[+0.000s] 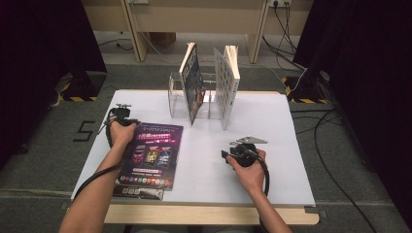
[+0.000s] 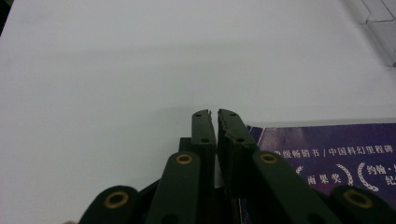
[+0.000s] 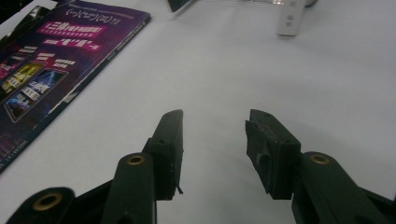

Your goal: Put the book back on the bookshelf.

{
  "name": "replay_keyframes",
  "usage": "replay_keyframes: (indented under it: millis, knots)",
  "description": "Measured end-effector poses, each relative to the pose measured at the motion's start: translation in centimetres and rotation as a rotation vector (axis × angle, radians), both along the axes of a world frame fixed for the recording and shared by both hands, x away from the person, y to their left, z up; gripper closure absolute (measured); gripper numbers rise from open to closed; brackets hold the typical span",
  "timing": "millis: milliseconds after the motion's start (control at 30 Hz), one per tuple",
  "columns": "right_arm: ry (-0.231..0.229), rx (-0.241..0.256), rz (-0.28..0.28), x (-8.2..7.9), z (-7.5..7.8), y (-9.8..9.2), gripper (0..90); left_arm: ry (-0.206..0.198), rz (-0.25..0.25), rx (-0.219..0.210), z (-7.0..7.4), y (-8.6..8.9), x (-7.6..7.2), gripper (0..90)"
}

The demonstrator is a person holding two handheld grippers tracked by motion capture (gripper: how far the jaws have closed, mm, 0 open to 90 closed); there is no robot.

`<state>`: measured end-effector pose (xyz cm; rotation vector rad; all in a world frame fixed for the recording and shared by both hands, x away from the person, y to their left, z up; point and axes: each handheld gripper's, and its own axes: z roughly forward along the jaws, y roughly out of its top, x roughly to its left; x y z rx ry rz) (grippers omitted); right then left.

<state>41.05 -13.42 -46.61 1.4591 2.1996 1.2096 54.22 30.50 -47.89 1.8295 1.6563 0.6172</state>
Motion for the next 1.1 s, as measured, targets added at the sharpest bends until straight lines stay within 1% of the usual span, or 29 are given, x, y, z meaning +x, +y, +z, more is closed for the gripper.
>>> replay_keyframes:
  millis: [67, 100, 200, 233, 267, 400, 433, 500, 567, 667, 700, 867, 933, 967, 1100]
  knots:
    - [0.002, -0.001, 0.011, 0.2, 0.0, 0.6, 56.3, 0.000, -0.006, 0.009, 0.1, 0.0, 0.2, 84.3]
    - [0.002, -0.001, 0.016, 0.3, 0.0, 0.8, 56.3, -0.008, -0.010, 0.011, 0.1, -0.1, 0.3, 84.3]
    - [0.004, -0.003, 0.031, 0.5, -0.1, 1.5, 56.3, -0.020, -0.009, 0.010, 0.2, -0.1, 0.8, 84.3]
    - [0.011, -0.001, 0.029, 0.4, -0.2, 1.6, 56.3, -0.024, -0.009, 0.003, 0.3, -0.2, 1.0, 84.5]
    - [0.008, -0.008, 0.038, 0.4, -0.2, 1.7, 56.3, -0.030, -0.009, -0.002, 0.4, -0.3, 1.1, 84.8]
    - [0.007, -0.010, 0.034, 0.4, -0.1, 1.5, 56.3, -0.040, -0.038, 0.031, 1.0, -1.5, 1.5, 85.5]
    - [0.009, -0.010, 0.033, 0.4, -0.1, 1.4, 56.3, -0.041, -0.040, 0.033, 1.0, -1.8, 1.6, 85.7]
    - [0.011, -0.011, 0.032, 0.5, -0.1, 1.3, 56.3, -0.037, -0.060, 0.055, 1.0, -2.5, 1.8, 86.3]
    - [0.009, -0.009, 0.033, 0.4, 0.0, 1.3, 56.3, -0.025, -0.078, 0.069, 0.9, -3.2, 1.9, 87.1]
    - [0.006, -0.009, 0.037, 0.3, 0.1, 1.3, 56.3, -0.021, -0.088, 0.079, 0.8, -3.7, 2.1, 87.9]
    - [0.004, -0.009, 0.038, 0.3, 0.1, 1.3, 56.3, -0.017, -0.093, 0.091, 0.7, -3.9, 2.1, 88.0]
    - [0.008, -0.010, 0.040, 0.3, 0.1, 1.3, 56.3, -0.003, -0.108, 0.105, 0.6, -4.3, 2.1, 89.0]
    - [0.008, -0.009, 0.039, 0.4, 0.1, 1.2, 56.3, 0.003, -0.114, 0.100, 0.5, -4.4, 2.2, 89.1]
    - [0.007, -0.010, 0.039, 0.4, 0.1, 1.2, 56.3, 0.015, -0.125, 0.102, 0.5, -4.4, 2.2, 89.1]
    - [0.012, -0.010, 0.041, 0.4, 0.0, 1.3, 56.3, 0.039, -0.140, 0.104, 0.1, -4.6, 2.2, 89.2]
